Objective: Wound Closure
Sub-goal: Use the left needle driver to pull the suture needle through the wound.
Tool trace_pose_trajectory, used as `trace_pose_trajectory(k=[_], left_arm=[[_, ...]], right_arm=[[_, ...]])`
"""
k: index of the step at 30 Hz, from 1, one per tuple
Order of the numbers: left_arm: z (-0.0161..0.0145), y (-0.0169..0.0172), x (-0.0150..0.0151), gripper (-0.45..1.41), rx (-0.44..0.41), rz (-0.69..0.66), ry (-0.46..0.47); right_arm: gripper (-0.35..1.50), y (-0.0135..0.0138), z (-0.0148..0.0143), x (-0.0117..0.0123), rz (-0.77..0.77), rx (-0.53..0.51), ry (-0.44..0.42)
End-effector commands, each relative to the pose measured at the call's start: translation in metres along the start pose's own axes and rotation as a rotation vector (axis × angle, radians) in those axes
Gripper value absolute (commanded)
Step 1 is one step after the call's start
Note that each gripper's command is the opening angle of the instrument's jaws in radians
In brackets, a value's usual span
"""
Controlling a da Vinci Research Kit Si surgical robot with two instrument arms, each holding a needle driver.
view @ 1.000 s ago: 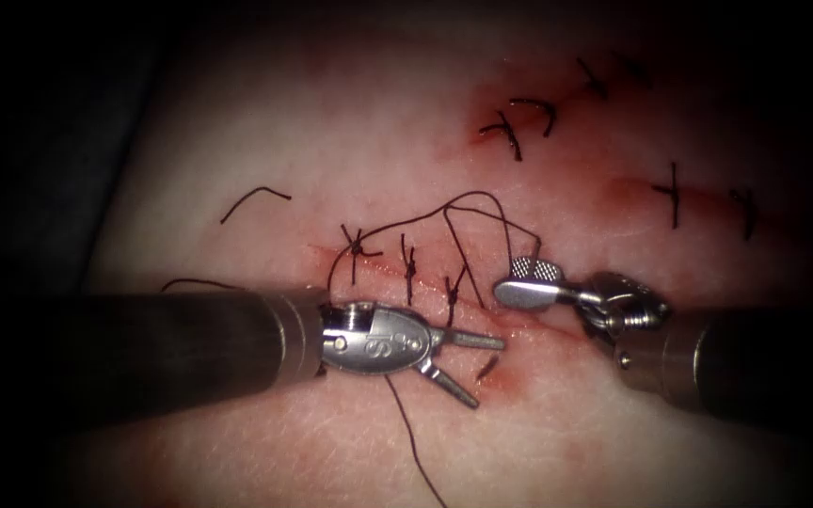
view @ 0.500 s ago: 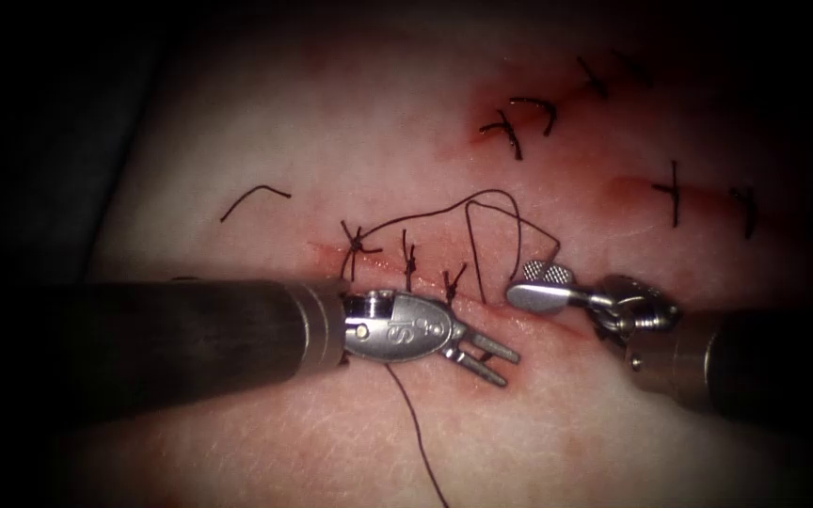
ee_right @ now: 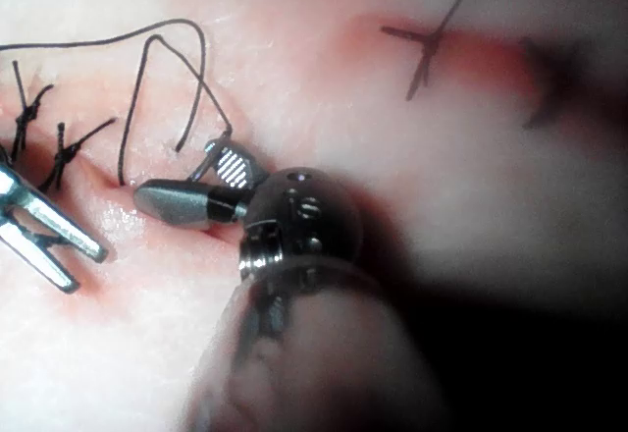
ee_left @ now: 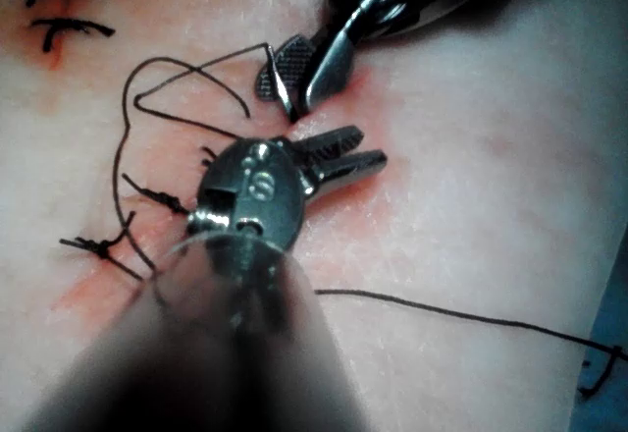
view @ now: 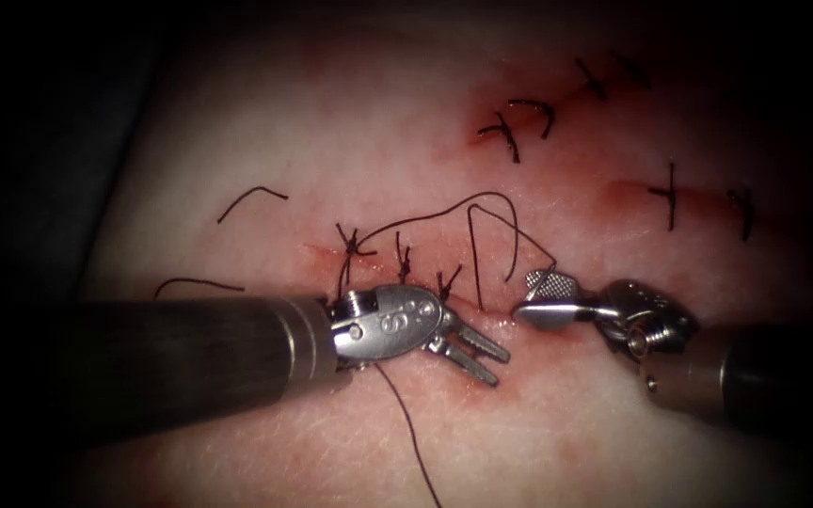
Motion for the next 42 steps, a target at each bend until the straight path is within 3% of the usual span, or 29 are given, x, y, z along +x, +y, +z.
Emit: trace_pose_trajectory(k=[1, 6, 19, 29, 33, 40, 42], left_arm=[[0.0006, -0.0003, -0.0004, -0.45, -0.003, 0.000, 0.001], [0.0004, 0.0010, 0.0005, -0.45, 0.013, -0.006, -0.010], [-0.0014, 0.0025, 0.0039, -0.45, 0.019, -0.294, 0.024], [-0.0020, 0.0038, 0.0059, -0.45, -0.133, -0.553, 0.084], [-0.0026, 0.0048, 0.0059, -0.45, -0.233, -0.681, 0.087], [-0.0039, 0.0066, 0.0062, -0.45, -0.303, -0.692, 0.121], [-0.0046, 0.0079, 0.0065, -0.45, -0.326, -0.431, 0.135]], right_arm=[[1.14, 0.0004, 0.0005, -0.0009, -0.005, 0.000, -0.001], [1.25, 0.0012, -0.0006, -0.0007, -0.038, 0.009, -0.008], [1.31, 0.0024, -0.0015, -0.0001, -0.158, -0.006, -0.021], [1.30, 0.0019, -0.0005, -0.0006, -0.164, -0.016, -0.013], [1.30, 0.0015, 0.0000, -0.0012, -0.168, -0.022, -0.022], [1.30, 0.0007, 0.0005, -0.0018, -0.181, -0.029, -0.024], [1.26, 0.0001, -0.0001, -0.0016, -0.236, -0.025, -0.021]])
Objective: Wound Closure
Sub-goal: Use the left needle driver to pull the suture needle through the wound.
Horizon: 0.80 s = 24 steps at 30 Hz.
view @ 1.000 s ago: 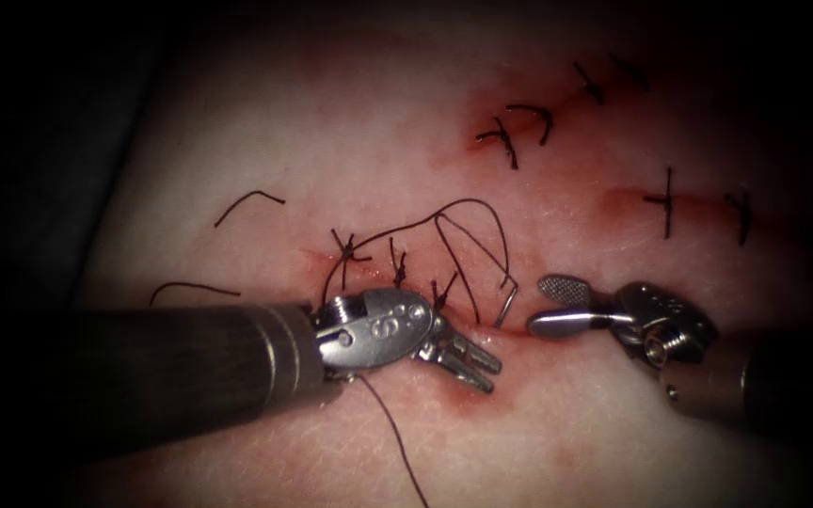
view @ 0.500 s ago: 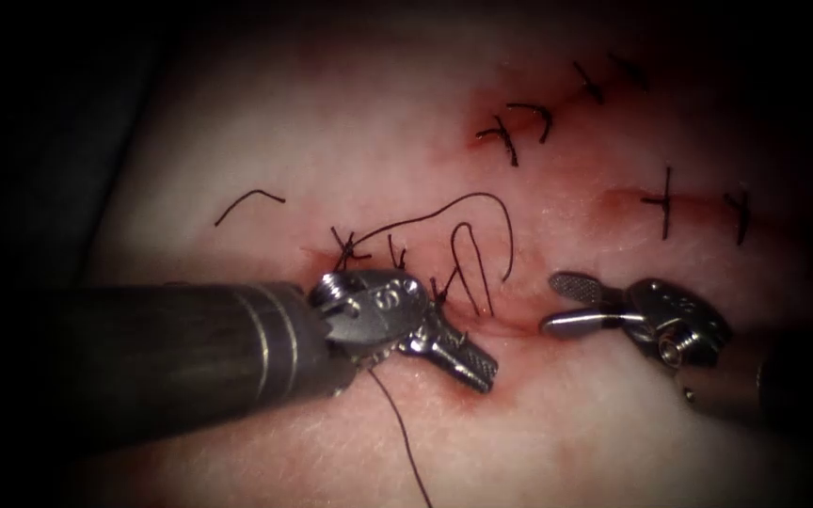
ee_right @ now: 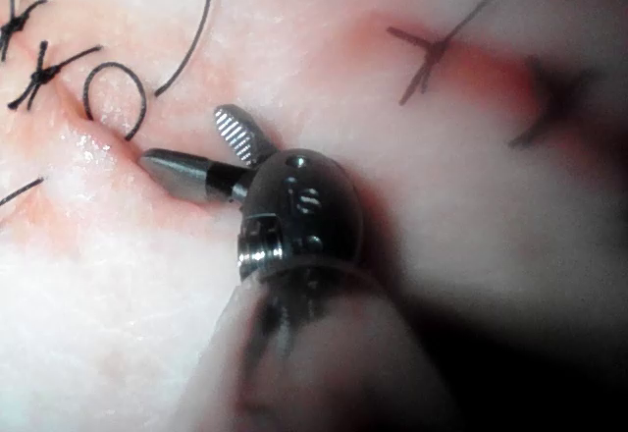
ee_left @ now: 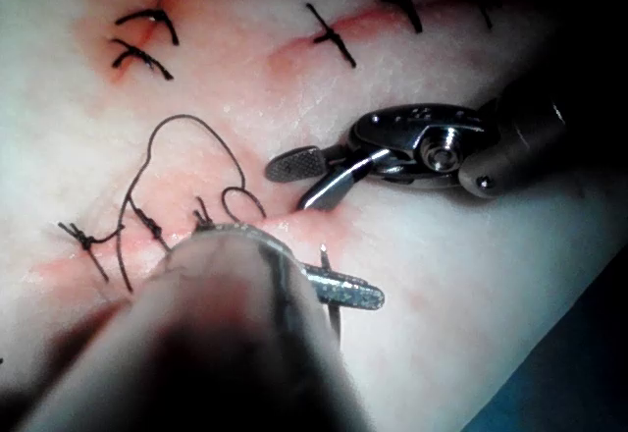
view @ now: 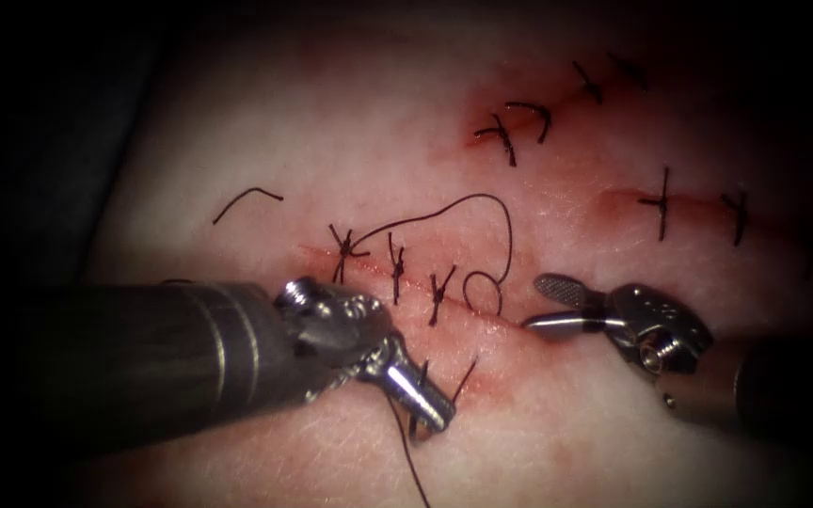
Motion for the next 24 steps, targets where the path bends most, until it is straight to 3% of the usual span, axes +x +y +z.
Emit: trace_pose_trajectory(k=[1, 2, 6, 7, 14, 18, 24], left_arm=[[0.0004, -0.0008, -0.0002, -0.45, 0.003, 0.005, -0.005], [0.0004, 0.0005, -0.0003, -0.45, 0.015, 0.154, -0.023], [0.0004, 0.0025, -0.0004, -0.45, 0.033, 0.312, -0.047], [0.0005, 0.0041, -0.0004, -0.45, 0.066, 0.425, -0.065], [0.0003, 0.0084, 0.0001, -0.45, 0.173, 0.668, -0.097], [-0.0002, 0.0111, 0.0014, -0.45, 0.280, 0.877, -0.035], [-0.0006, 0.0127, 0.0030, -0.45, 0.373, 1.003, 0.039]], right_arm=[[1.26, -0.0003, 0.0002, -0.0006, -0.011, 0.001, 0.004], [1.23, -0.0007, -0.0004, -0.0001, -0.056, -0.014, 0.028], [1.18, -0.0014, -0.0017, 0.0014, -0.129, -0.042, 0.076], [1.18, -0.0018, -0.0025, 0.0027, -0.172, -0.048, 0.099], [1.18, -0.0039, -0.0043, 0.0059, -0.256, -0.066, 0.146], [1.28, -0.0067, -0.0041, 0.0057, -0.320, -0.092, 0.148], [1.26, -0.0090, -0.0023, 0.0038, -0.410, -0.099, 0.101]])
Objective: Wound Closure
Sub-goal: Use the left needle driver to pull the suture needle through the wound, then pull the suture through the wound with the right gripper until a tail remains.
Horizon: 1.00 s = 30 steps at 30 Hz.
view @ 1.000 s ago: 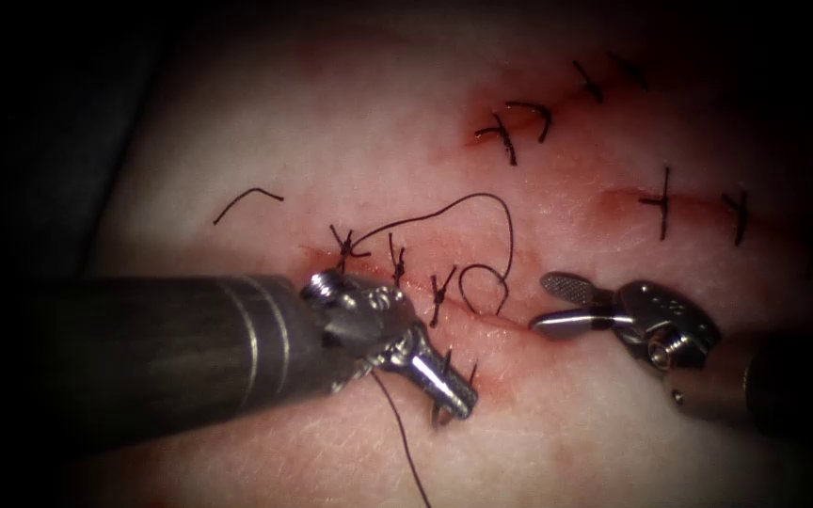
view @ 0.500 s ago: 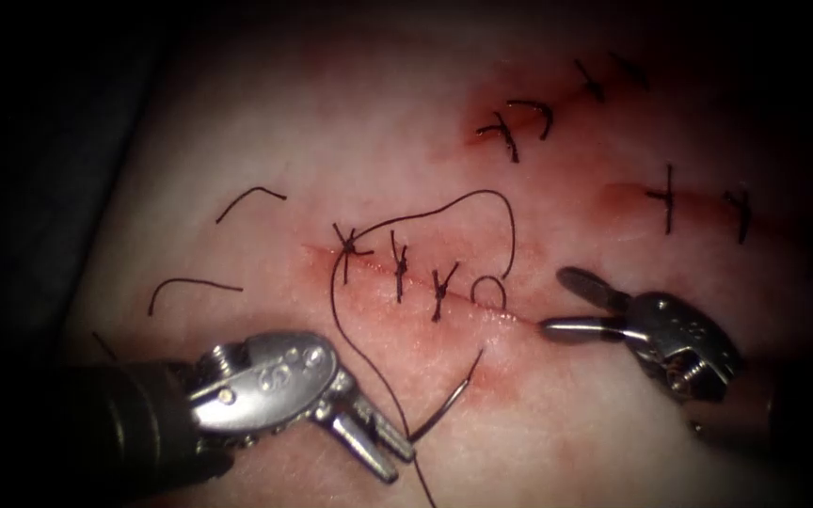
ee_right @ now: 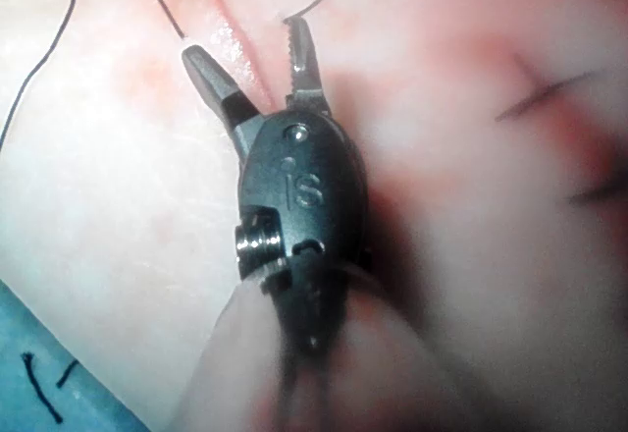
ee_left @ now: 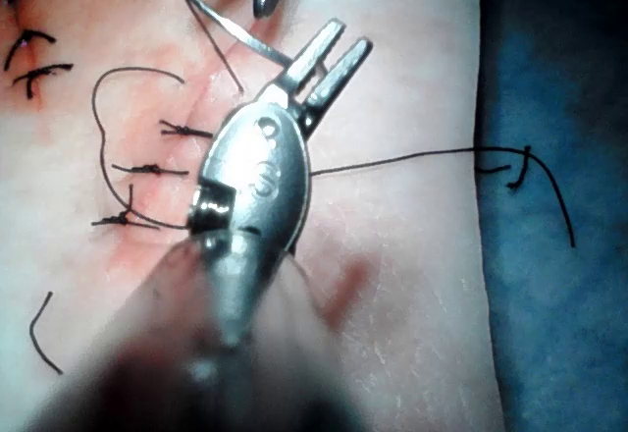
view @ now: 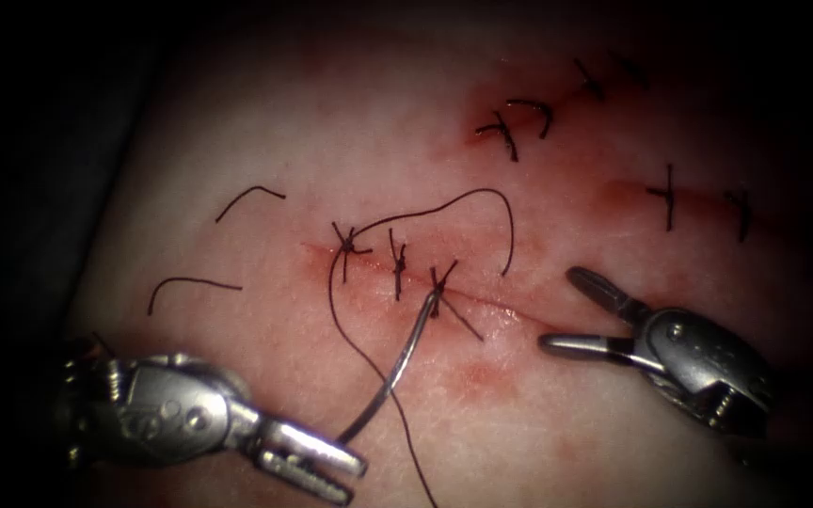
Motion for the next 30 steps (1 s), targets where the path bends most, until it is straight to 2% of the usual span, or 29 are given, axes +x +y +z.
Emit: trace_pose_trajectory(k=[1, 3, 4, 5, 7, 10, 20, 29, 30], left_arm=[[0.0004, -0.0002, -0.0003, -0.45, 0.022, 0.021, 0.011], [-0.0001, -0.0007, 0.0009, -0.45, 0.102, 0.090, 0.033], [-0.0001, -0.0007, 0.0009, -0.45, 0.102, 0.090, 0.033], [-0.0008, -0.0010, 0.0017, -0.45, 0.161, 0.138, 0.042], [-0.0015, -0.0012, 0.0024, -0.45, 0.216, 0.159, 0.050], [-0.0021, -0.0012, 0.0029, -0.45, 0.244, 0.162, 0.074], [-0.0032, 0.0005, 0.0022, -0.45, 0.257, 0.176, 0.054], [-0.0033, 0.0008, 0.0025, -0.45, 0.256, 0.166, 0.061], [-0.0033, 0.0009, 0.0025, -0.45, 0.255, 0.162, 0.064]], right_arm=[[1.26, -0.0015, 0.0014, -0.0013, -0.022, 0.008, -0.015], [1.26, -0.0029, 0.0023, -0.0020, -0.046, 0.016, -0.034], [1.26, -0.0029, 0.0023, -0.0020, -0.046, 0.016, -0.034], [1.26, -0.0037, 0.0029, -0.0022, -0.050, 0.022, -0.038], [1.25, -0.0043, 0.0032, -0.0021, -0.057, 0.019, -0.039], [1.23, -0.0049, 0.0035, -0.0020, -0.069, 0.021, -0.041], [1.16, -0.0067, 0.0045, -0.0008, -0.111, 0.025, -0.043], [1.14, -0.0055, 0.0061, -0.0026, -0.124, 0.036, -0.089], [0.94, -0.0054, 0.0063, -0.0031, -0.129, 0.035, -0.103]])
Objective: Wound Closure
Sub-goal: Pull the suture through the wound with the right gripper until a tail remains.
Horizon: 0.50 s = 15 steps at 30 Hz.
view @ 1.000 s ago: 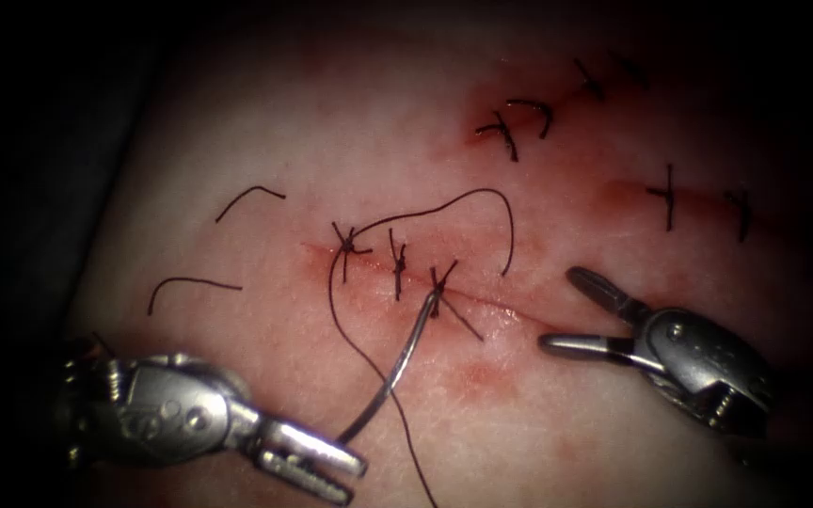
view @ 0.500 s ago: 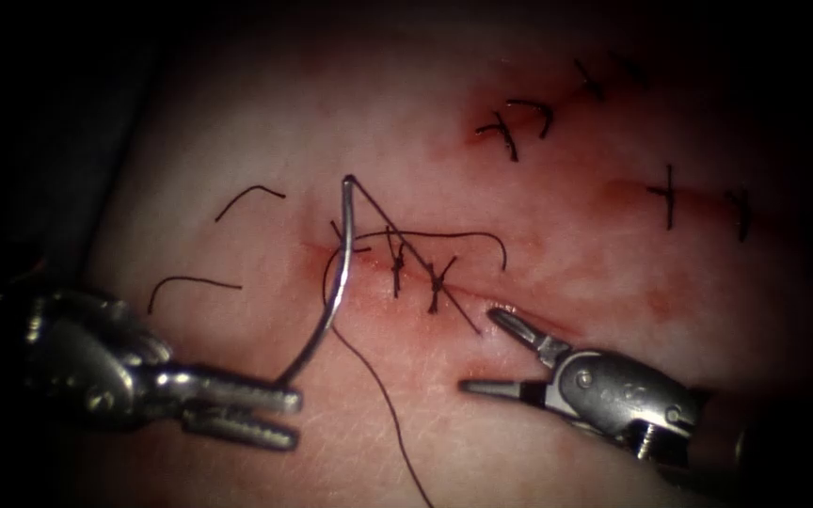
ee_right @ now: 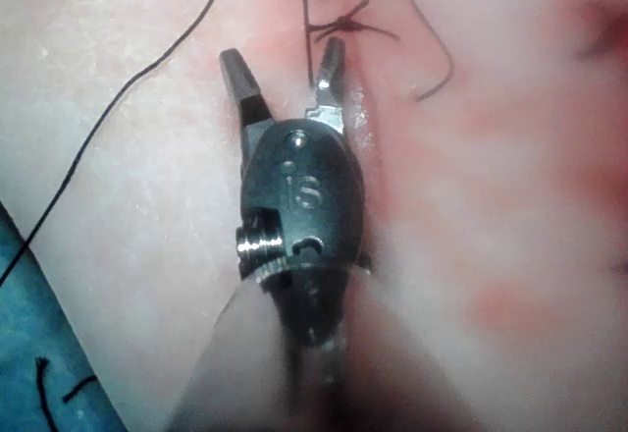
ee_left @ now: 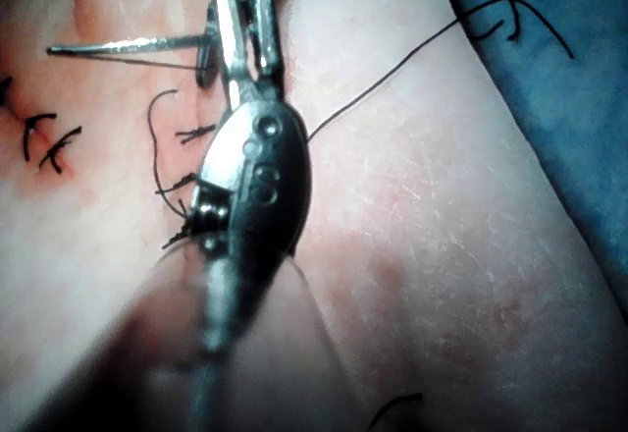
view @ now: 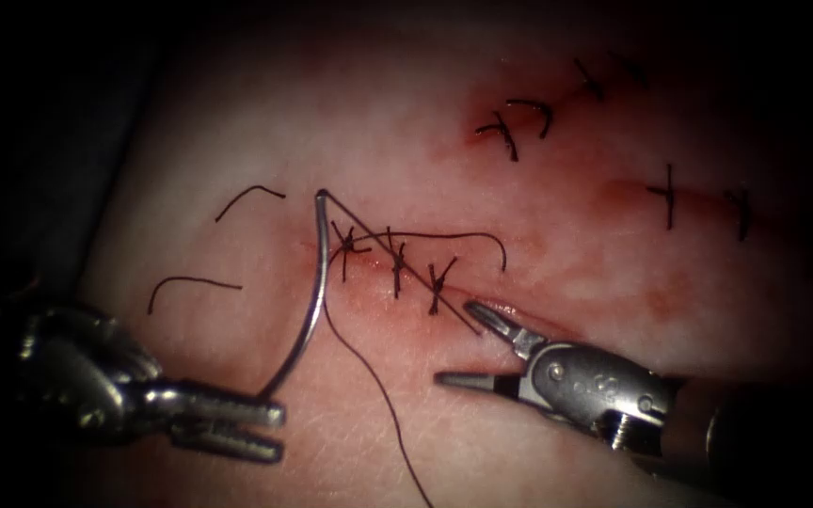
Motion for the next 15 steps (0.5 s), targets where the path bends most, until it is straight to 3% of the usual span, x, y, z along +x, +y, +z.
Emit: trace_pose_trajectory(k=[1, 2, 3, 4, 11, 15], left_arm=[[0.0004, 0.0003, -0.0007, -0.45, -0.001, 0.000, 0.001], [0.0004, 0.0003, -0.0007, -0.45, -0.001, 0.000, 0.001], [0.0004, 0.0003, -0.0007, -0.45, -0.002, 0.001, 0.004], [0.0004, 0.0005, -0.0008, -0.45, -0.003, -0.003, 0.004], [-0.0001, 0.0011, -0.0027, -0.45, -0.006, -0.025, 0.009], [-0.0002, 0.0024, -0.0050, -0.45, -0.001, -0.075, -0.009]], right_arm=[[0.78, -0.0006, 0.0007, -0.0009, -0.002, -0.004, -0.018], [0.78, -0.0006, 0.0007, -0.0009, -0.002, -0.004, -0.018], [0.61, -0.0007, 0.0007, -0.0010, -0.004, -0.005, -0.035], [-0.33, -0.0009, 0.0006, -0.0010, -0.007, 0.003, -0.047], [-0.35, -0.0023, -0.0007, -0.0005, 0.044, -0.033, -0.156], [-0.35, -0.0046, -0.0018, -0.0006, 0.069, -0.021, -0.221]])
